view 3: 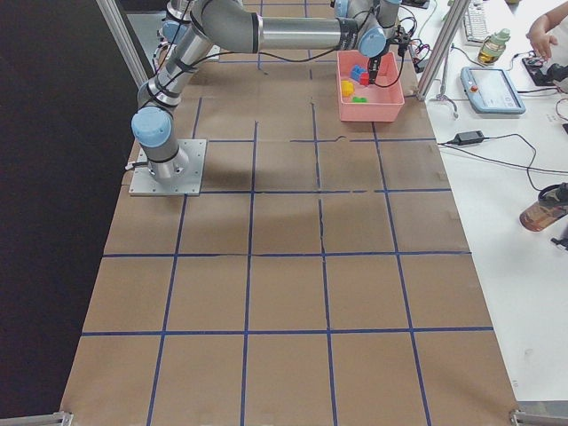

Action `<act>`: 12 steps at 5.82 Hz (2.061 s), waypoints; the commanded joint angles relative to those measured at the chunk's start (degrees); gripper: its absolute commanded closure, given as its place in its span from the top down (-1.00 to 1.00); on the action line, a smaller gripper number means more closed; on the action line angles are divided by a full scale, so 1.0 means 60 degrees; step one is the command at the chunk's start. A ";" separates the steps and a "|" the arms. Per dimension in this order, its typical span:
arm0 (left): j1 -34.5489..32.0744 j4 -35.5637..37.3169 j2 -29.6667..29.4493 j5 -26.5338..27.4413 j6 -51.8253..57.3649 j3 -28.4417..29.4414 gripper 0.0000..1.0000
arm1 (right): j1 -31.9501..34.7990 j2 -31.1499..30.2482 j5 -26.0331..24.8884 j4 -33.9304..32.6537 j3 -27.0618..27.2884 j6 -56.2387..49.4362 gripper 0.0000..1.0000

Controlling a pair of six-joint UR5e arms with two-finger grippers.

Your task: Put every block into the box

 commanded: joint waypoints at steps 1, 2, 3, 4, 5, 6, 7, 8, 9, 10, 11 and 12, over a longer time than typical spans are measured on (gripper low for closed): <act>0.0227 -0.0138 0.1133 -0.0010 -0.1305 -0.1121 0.98 | 0.0361 0.0636 0.0025 -0.0719 0.0016 0.0432 0.02; 0.0461 -0.0124 0.2271 0.0004 -0.1744 -0.2334 0.98 | 0.0347 0.0624 0.0069 -0.0706 0.0016 0.0417 0.97; 0.0898 -0.0153 0.3037 -0.0011 -0.2010 -0.3202 0.98 | 0.0318 0.0536 0.0258 -0.0677 0.0016 0.0316 0.98; 0.1048 -0.0095 0.3262 0.0004 -0.3202 -0.3385 0.98 | 0.0202 0.0391 0.0260 -0.0546 0.0030 0.0257 0.98; 0.1035 -0.0181 0.3134 0.0047 -0.4823 -0.3227 0.98 | 0.0114 0.0288 0.0231 -0.0530 0.0016 0.0184 0.98; 0.0991 -0.0313 0.3176 0.0048 -0.5753 -0.3225 0.98 | -0.0119 0.0040 0.0216 -0.0254 0.0016 -0.0136 0.98; 0.0976 -0.0285 0.3118 0.0033 -0.6400 -0.3196 0.98 | -0.0585 -0.0383 0.0216 0.0430 0.0089 -0.0850 0.98; 0.0962 -0.0299 0.3132 -0.0025 -0.6378 -0.3211 0.98 | -0.1025 -0.0750 0.0187 0.1061 0.0162 -0.1771 0.98; 0.0961 -0.0300 0.3205 -0.0025 -0.6349 -0.3225 0.98 | -0.1450 -0.1145 0.0143 0.2082 0.0235 -0.2737 0.98; 0.0961 -0.0300 0.3249 -0.0011 -0.6348 -0.3211 0.98 | -0.1599 -0.1860 0.0099 0.2498 0.0758 -0.3037 0.98; 0.0976 -0.0300 0.3264 -0.0011 -0.6348 -0.3211 0.98 | -0.1702 -0.2766 0.0099 0.2792 0.1604 -0.3069 0.98; 0.0976 -0.0300 0.3264 -0.0011 -0.6348 -0.3211 0.98 | -0.1892 -0.3877 0.0099 0.2839 0.2686 -0.3330 0.98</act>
